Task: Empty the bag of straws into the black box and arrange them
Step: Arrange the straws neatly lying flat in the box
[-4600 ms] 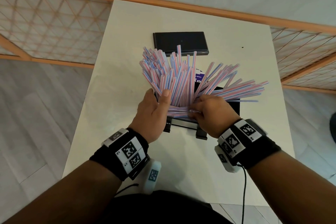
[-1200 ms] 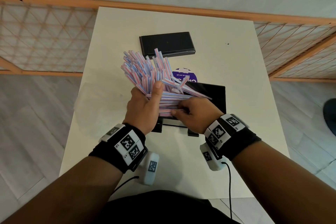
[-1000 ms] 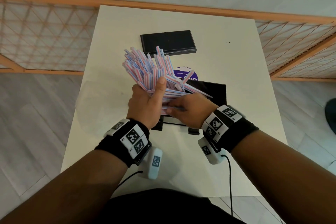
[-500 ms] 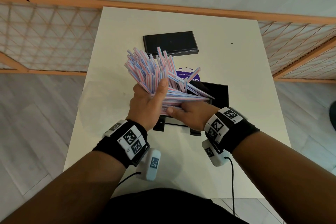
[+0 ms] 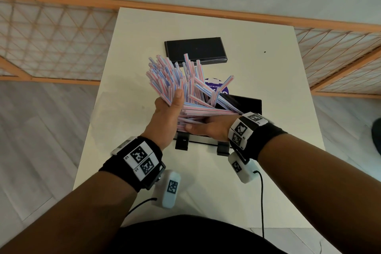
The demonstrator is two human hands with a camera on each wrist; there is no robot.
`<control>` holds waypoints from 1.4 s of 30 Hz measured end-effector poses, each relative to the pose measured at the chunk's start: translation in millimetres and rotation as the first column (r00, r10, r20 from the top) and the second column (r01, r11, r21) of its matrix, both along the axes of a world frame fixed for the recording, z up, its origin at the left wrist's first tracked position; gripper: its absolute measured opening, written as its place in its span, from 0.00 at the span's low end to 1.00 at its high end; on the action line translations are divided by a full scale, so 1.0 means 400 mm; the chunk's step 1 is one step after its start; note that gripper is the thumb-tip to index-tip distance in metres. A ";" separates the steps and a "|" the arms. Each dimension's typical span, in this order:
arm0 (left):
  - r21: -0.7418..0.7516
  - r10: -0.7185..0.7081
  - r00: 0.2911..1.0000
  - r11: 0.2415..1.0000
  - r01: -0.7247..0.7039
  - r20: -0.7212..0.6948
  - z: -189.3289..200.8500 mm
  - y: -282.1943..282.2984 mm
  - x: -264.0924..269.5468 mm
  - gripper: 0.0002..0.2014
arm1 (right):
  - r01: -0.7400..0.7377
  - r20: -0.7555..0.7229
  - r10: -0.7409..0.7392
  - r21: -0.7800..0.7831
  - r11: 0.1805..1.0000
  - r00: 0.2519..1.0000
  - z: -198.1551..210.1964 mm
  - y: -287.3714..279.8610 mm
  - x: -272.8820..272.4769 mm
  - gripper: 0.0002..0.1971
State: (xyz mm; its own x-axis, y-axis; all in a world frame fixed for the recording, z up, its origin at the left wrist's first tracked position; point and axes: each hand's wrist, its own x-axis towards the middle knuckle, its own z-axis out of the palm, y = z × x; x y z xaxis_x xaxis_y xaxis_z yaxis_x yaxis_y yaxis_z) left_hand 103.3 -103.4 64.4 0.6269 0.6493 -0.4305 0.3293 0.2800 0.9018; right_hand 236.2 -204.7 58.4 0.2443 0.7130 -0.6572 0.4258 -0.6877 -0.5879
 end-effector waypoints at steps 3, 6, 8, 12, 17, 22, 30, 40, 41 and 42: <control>0.041 -0.026 0.999 0.999 0.027 -0.029 -0.009 0.003 0.001 0.59 | 0.034 0.028 -0.034 -0.014 0.999 0.999 -0.016 0.011 -0.003 0.54; 0.034 -0.048 0.998 0.998 0.049 -0.039 -0.015 0.006 -0.001 0.59 | 0.031 0.093 -0.027 -0.042 0.999 0.995 -0.018 0.024 -0.012 0.47; 0.024 -0.063 0.998 0.998 0.064 -0.030 -0.019 0.010 -0.006 0.58 | 0.050 0.105 -0.049 -0.008 0.999 0.993 -0.003 0.024 -0.019 0.41; 0.074 -0.059 0.993 0.996 0.051 0.106 -0.018 0.034 -0.005 0.43 | 0.037 0.161 -0.029 -0.043 0.998 0.986 0.018 0.013 -0.011 0.35; 0.028 -0.076 0.949 0.997 0.071 0.305 0.032 0.084 0.041 0.33 | -0.017 0.222 0.019 -0.013 1.000 0.975 0.045 0.010 -0.028 0.32; 0.040 -0.119 0.949 0.993 0.113 0.291 0.041 0.100 0.068 0.31 | -0.046 0.301 0.033 0.035 0.998 0.953 0.043 0.019 -0.038 0.33; 0.218 -0.166 0.916 0.972 0.089 0.365 0.070 0.087 0.016 0.25 | -0.081 0.504 -0.031 0.199 0.977 0.863 0.040 0.003 -0.050 0.28; -0.027 0.052 0.969 0.999 -0.047 0.243 0.007 0.027 -0.014 0.56 | -0.121 0.306 0.125 -0.031 0.992 0.944 0.078 -0.039 -0.039 0.30; -0.031 0.048 0.970 0.999 -0.042 0.239 0.003 0.016 -0.013 0.56 | -0.105 0.281 0.119 -0.064 0.992 0.952 0.074 -0.039 -0.035 0.34; -0.035 0.036 0.969 0.999 -0.029 0.246 0.003 0.008 -0.013 0.56 | -0.078 0.267 0.096 -0.078 0.994 0.959 0.072 -0.036 -0.035 0.38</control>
State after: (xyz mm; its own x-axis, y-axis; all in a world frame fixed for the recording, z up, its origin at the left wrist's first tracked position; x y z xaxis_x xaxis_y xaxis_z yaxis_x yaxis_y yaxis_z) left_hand 98.2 -100.3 65.4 0.6950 0.6598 -0.2858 0.0885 0.3159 0.9446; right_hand 222.3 -219.3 87.0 0.3581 0.6971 -0.6211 0.6227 -0.6740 -0.3975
